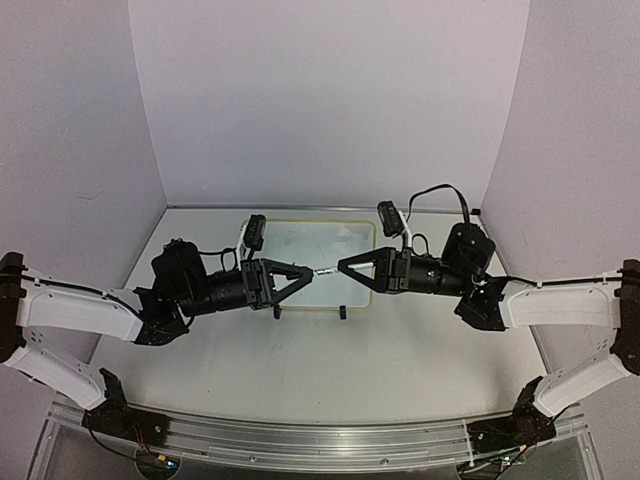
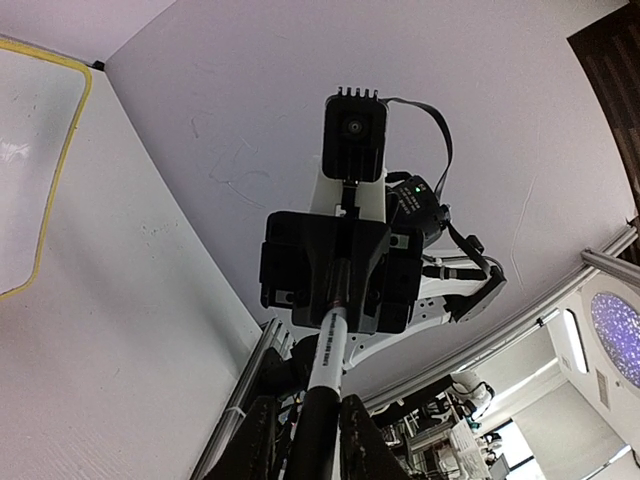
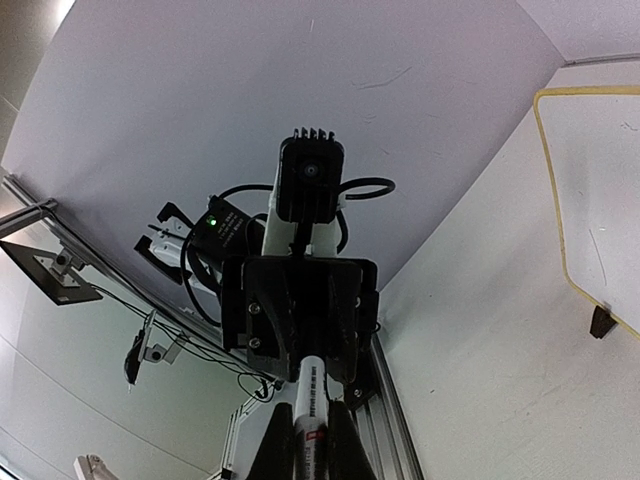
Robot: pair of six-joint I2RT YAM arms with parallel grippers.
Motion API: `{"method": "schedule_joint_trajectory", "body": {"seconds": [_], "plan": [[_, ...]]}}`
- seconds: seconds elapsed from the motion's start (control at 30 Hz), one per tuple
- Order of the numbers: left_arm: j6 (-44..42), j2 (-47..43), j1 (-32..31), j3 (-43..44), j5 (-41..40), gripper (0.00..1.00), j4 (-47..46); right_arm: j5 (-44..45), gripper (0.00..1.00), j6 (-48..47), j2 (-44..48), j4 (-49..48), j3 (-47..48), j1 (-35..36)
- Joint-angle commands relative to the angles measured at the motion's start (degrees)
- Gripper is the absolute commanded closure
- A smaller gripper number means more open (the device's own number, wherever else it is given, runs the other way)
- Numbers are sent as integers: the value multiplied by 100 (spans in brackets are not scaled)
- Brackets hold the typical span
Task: Write a sentence on the whiteboard
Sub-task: Pick up the whiteboard marker, then open the pen cap from the whiteboard marker.
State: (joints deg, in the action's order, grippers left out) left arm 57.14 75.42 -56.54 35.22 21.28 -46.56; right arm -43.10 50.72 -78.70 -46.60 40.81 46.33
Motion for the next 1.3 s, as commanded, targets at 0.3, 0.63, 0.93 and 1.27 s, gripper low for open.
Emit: {"method": "schedule_joint_trajectory", "body": {"seconds": [0.3, 0.63, 0.93, 1.27], "plan": [[18, -316, 59, -71, 38, 96, -183, 67, 100, -1, 41, -277, -118, 21], [224, -502, 200, -349, -38, 100, -465, 272, 100, -21, 398, -289, -410, -205], [277, -728, 417, -359, 142, 100, -372, 65, 100, 122, 895, -277, -722, -672], [-817, -1392, 630, -26, -213, 100, 2774, 309, 100, -550, 1467, 1248, -609, -848]]}}
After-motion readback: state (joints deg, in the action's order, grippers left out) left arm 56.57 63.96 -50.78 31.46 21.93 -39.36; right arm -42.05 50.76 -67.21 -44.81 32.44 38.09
